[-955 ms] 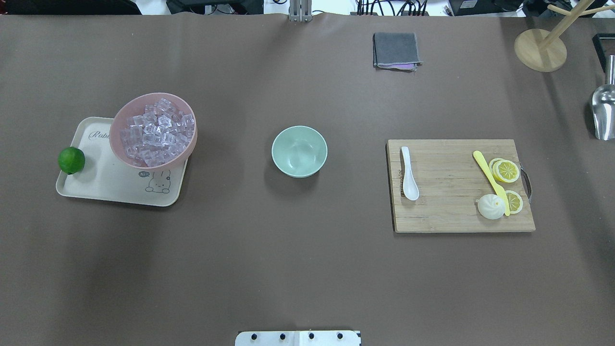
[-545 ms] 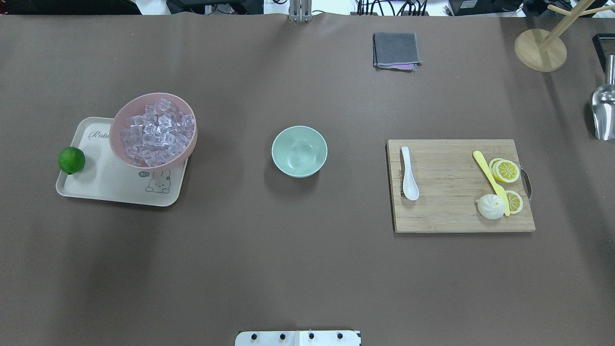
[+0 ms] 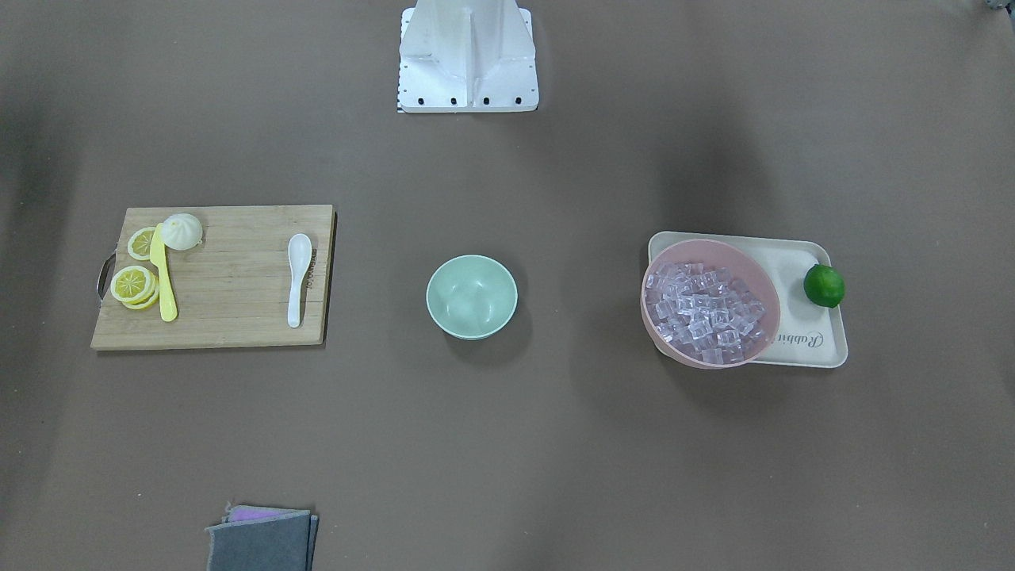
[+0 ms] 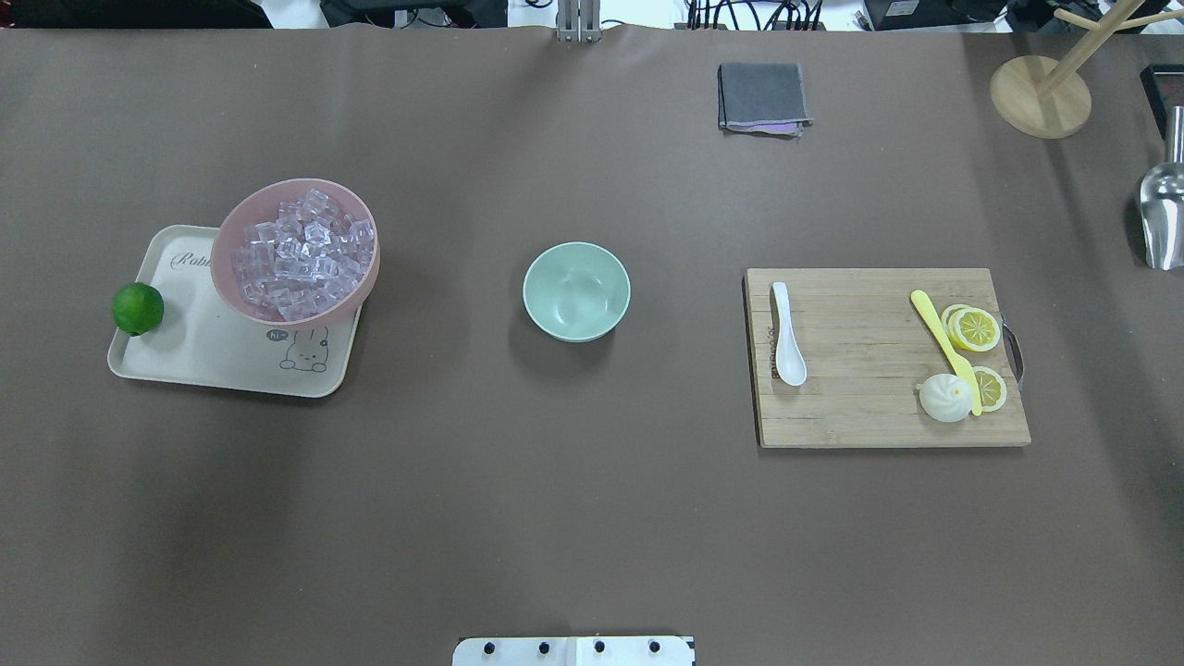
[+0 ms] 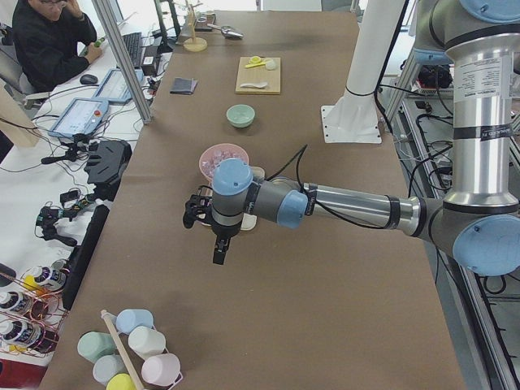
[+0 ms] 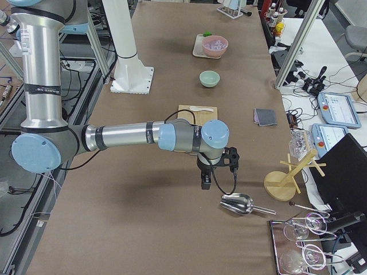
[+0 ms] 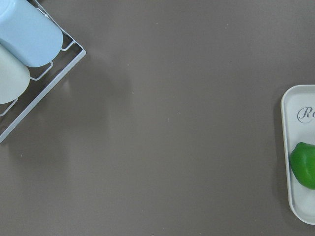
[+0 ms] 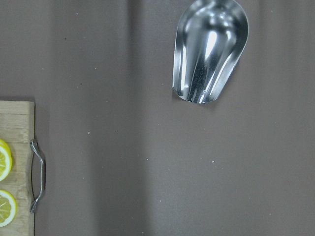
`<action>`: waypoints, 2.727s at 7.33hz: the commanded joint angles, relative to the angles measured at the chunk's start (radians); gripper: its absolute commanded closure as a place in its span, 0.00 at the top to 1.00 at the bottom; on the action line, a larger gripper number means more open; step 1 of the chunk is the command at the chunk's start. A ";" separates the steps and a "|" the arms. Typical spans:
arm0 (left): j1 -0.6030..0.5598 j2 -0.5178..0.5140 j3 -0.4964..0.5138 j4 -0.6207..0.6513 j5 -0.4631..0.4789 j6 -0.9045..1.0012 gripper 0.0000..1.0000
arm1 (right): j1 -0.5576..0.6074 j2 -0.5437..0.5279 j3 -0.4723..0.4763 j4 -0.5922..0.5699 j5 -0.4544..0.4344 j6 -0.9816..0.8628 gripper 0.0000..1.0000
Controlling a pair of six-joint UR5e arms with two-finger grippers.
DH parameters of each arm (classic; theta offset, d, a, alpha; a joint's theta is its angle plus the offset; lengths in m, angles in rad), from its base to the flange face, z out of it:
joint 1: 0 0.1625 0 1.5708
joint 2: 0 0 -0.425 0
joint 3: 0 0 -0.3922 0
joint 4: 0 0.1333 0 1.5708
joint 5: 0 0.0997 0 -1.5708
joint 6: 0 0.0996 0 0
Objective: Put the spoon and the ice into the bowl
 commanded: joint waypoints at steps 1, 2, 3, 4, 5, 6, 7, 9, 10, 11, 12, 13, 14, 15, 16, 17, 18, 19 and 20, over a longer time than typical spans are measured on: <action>0.000 -0.006 -0.001 0.000 -0.001 -0.001 0.98 | -0.001 0.001 -0.001 0.007 -0.001 -0.001 1.00; 0.000 -0.007 -0.002 0.000 -0.001 -0.001 0.98 | -0.001 -0.001 -0.001 0.007 0.001 -0.001 1.00; 0.000 -0.006 -0.002 0.000 -0.001 -0.001 0.98 | 0.001 -0.001 0.000 0.007 0.001 -0.001 1.00; 0.000 -0.006 -0.004 0.000 -0.001 -0.001 0.98 | 0.000 -0.001 0.002 0.007 0.001 0.001 1.00; 0.000 -0.006 -0.005 0.000 -0.003 -0.001 0.98 | -0.001 -0.001 0.009 0.007 0.002 0.002 1.00; 0.000 -0.007 -0.004 0.000 -0.001 -0.001 0.98 | 0.001 -0.001 0.016 0.007 0.005 0.001 1.00; 0.000 -0.013 0.003 0.000 -0.001 -0.001 0.98 | 0.001 -0.001 0.016 0.007 0.005 0.001 1.00; 0.000 -0.013 0.001 0.003 -0.001 -0.003 0.98 | 0.001 -0.001 0.020 0.007 0.005 0.001 1.00; 0.000 -0.015 -0.004 0.002 -0.001 -0.003 0.98 | 0.001 -0.001 0.020 0.007 0.004 0.001 1.00; 0.000 -0.015 -0.001 -0.001 -0.001 0.001 0.98 | 0.001 -0.002 0.019 0.007 0.005 -0.001 1.00; 0.000 -0.015 -0.004 -0.015 -0.001 -0.001 0.98 | 0.001 -0.002 0.020 0.007 0.005 -0.001 1.00; 0.000 -0.015 -0.007 -0.033 -0.001 -0.003 0.98 | 0.001 0.001 0.020 0.008 0.005 0.001 1.00; 0.011 -0.030 -0.008 -0.039 -0.003 -0.004 0.98 | 0.001 0.004 0.020 0.008 0.002 0.001 1.00; 0.017 -0.043 -0.020 -0.055 -0.001 -0.003 0.98 | 0.001 0.007 0.022 0.008 0.004 0.001 1.00; 0.073 -0.071 -0.031 -0.126 -0.001 -0.003 0.98 | 0.001 0.008 0.028 0.008 0.004 0.001 1.00; 0.171 -0.125 -0.011 -0.226 0.000 -0.007 0.98 | 0.001 0.011 0.028 0.008 0.004 0.002 1.00; 0.219 -0.144 -0.005 -0.307 0.000 -0.135 0.98 | 0.000 0.014 0.042 0.008 0.004 0.001 1.00; 0.277 -0.220 -0.001 -0.314 0.003 -0.291 0.98 | -0.002 0.014 0.060 0.010 0.002 0.001 1.00; 0.308 -0.262 -0.001 -0.314 0.003 -0.343 0.98 | -0.002 0.014 0.062 0.010 0.001 -0.001 1.00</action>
